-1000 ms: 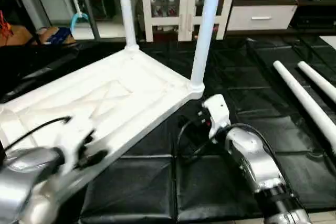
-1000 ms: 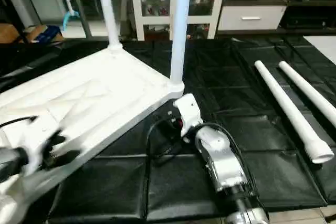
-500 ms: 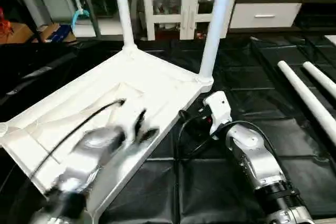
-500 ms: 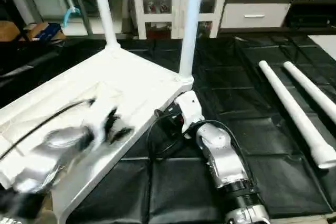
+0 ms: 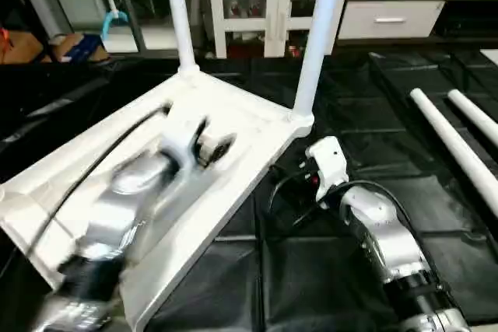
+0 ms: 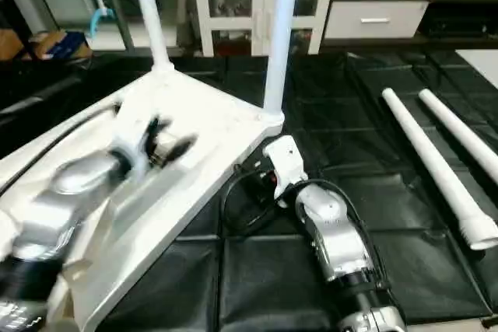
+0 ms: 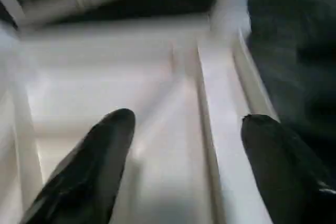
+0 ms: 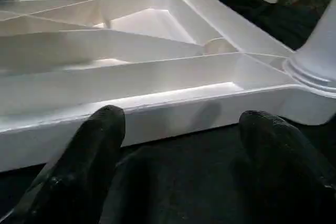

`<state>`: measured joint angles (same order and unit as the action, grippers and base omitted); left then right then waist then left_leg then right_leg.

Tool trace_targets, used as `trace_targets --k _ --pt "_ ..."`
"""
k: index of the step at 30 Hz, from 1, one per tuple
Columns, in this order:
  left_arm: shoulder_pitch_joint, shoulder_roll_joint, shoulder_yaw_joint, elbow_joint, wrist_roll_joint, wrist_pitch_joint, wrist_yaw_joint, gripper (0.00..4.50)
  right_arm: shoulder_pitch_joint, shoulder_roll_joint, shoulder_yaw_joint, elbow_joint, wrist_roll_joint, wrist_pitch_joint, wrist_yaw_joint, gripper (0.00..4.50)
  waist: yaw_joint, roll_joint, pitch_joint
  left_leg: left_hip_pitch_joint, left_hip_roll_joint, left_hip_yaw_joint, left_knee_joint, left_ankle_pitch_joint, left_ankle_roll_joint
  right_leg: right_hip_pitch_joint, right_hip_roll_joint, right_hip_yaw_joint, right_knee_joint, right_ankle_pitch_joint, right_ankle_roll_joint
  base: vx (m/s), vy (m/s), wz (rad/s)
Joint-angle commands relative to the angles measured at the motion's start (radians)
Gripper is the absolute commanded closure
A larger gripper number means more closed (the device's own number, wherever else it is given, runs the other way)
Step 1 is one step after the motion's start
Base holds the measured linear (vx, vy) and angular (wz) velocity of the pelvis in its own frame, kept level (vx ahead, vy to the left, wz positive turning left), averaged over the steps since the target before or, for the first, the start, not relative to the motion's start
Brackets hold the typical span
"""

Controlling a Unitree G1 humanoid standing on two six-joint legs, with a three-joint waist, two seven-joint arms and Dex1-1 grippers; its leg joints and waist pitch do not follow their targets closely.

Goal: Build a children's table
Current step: Rotate table base

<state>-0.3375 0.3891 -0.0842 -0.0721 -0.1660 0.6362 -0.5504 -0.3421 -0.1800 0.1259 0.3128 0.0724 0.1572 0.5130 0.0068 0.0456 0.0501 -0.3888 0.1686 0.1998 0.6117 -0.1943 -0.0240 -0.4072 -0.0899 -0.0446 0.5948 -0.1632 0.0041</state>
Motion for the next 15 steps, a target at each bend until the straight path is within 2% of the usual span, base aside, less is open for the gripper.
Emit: trace_targets --k 1,3,5,6,7,9,10,13,15 --pt "0.015 0.026 -0.004 -0.055 -0.033 0.074 -0.032 0.69 0.008 -0.011 0.004 -0.04 0.017 0.025 0.033 0.73 0.006 0.0 -0.062 0.026 0.055 -0.031 -0.088 -0.268 0.02 0.034 -0.042 0.031 -0.061 -0.253 -0.229 0.0 0.0 0.0" --pt "0.057 0.07 -0.004 -0.106 -0.057 0.137 -0.048 0.41 0.027 -0.046 0.028 -0.103 0.071 0.067 0.147 0.73 0.009 0.002 -0.059 0.032 0.055 -0.029 -0.09 -0.293 0.009 0.028 -0.039 0.032 -0.065 -0.27 -0.219 0.0 0.0 0.0" --pt "0.07 0.083 -0.006 -0.118 -0.057 0.152 -0.049 0.33 0.039 -0.066 0.041 -0.142 0.105 0.09 0.211 0.73 0.016 0.002 -0.058 0.031 0.058 -0.031 -0.092 -0.313 0.007 0.032 -0.04 0.033 -0.064 -0.272 -0.204 0.0 0.0 0.0" --pt "0.082 0.096 -0.012 -0.118 -0.045 0.159 -0.051 0.22 0.055 -0.101 0.058 -0.196 0.15 0.124 0.294 0.73 0.017 0.001 -0.056 0.03 0.055 -0.033 -0.094 -0.328 0.006 0.035 -0.039 0.032 -0.067 -0.294 -0.193 0.0 0.0 0.0" --pt "0.093 0.103 -0.015 -0.118 -0.033 0.174 -0.056 0.13 0.07 -0.148 0.077 -0.249 0.188 0.155 0.378 0.73 0.023 0.002 -0.056 0.033 0.057 -0.033 -0.094 -0.338 0.002 0.033 -0.041 0.034 -0.07 -0.31 -0.18 0.0 0.0 0.0" --pt "0.099 0.111 -0.027 -0.13 -0.041 0.224 -0.072 0.13 0.085 -0.231 0.105 -0.31 0.222 0.196 0.486 0.73 0.028 0.002 -0.055 0.033 0.057 -0.035 -0.096 -0.343 -0.004 0.034 -0.042 0.035 -0.071 -0.328 -0.167 0.0 0.0 0.0" --pt "0.099 0.111 -0.027 -0.13 -0.041 0.224 -0.072 0.13 0.085 -0.231 0.105 -0.31 0.222 0.196 0.486 0.73 0.029 0.002 -0.056 0.035 0.057 -0.035 -0.095 -0.339 -0.006 0.034 -0.042 0.036 -0.071 -0.326 -0.167 0.0 0.0 0.0" --pt "0.102 0.129 -0.064 -0.146 -0.05 0.28 -0.071 0.13 0.093 -0.293 0.124 -0.343 0.213 0.224 0.554 0.73 0.027 0.0 -0.055 0.029 0.055 -0.036 -0.094 -0.337 -0.01 0.034 -0.046 0.036 -0.074 -0.344 -0.174 0.0 0.0 0.0" --pt "0.101 0.123 -0.075 -0.144 -0.056 0.29 -0.067 0.39 0.096 -0.303 0.126 -0.351 0.206 0.226 0.559 0.73 0.027 0.0 -0.055 0.03 0.054 -0.035 -0.092 -0.342 -0.009 0.031 -0.048 0.037 -0.078 -0.36 -0.177 0.0 0.0 0.0"
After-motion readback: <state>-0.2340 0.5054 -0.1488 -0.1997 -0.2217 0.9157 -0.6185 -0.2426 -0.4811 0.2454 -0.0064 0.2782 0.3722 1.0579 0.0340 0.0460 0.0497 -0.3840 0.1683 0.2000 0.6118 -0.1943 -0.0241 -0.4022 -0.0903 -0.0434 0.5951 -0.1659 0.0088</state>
